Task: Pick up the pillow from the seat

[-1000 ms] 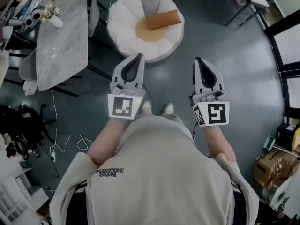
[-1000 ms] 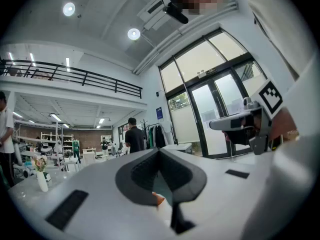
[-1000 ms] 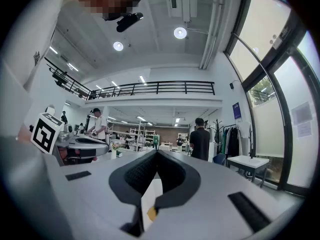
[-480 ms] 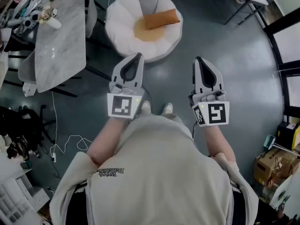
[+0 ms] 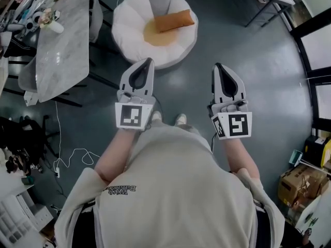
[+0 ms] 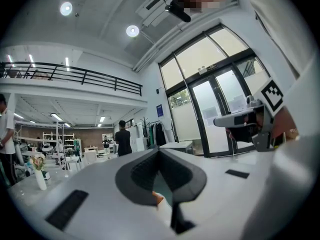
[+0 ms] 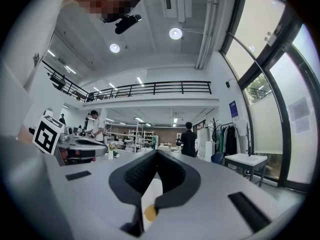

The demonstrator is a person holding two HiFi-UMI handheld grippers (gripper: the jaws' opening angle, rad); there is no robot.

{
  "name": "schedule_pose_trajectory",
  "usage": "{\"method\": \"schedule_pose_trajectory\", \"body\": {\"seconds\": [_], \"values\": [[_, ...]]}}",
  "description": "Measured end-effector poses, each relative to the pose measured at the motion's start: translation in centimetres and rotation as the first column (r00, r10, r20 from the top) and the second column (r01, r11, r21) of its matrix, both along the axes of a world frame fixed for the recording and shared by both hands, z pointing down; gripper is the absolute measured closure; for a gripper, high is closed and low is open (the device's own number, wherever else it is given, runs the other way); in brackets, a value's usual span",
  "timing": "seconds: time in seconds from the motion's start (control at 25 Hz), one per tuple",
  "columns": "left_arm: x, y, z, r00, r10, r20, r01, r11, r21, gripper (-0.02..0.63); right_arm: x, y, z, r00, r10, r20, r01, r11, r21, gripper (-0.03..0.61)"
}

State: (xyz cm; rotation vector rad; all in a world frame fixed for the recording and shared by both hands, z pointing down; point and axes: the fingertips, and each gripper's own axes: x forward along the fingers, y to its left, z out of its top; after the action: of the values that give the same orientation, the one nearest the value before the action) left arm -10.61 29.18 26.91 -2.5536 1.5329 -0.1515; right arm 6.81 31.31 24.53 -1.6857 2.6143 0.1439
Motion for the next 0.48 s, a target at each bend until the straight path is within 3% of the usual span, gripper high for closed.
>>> {"method": "schedule_pose_trajectory", "body": {"seconds": [0.48], "values": [[4.2, 0.7, 0.8, 0.999, -0.046, 0.004, 0.046, 0.999, -0.009, 0.603, 5.2, -0.1, 1.1, 1.0, -0.02, 0.001, 0.02, 1.0, 0.007, 0.571]]}}
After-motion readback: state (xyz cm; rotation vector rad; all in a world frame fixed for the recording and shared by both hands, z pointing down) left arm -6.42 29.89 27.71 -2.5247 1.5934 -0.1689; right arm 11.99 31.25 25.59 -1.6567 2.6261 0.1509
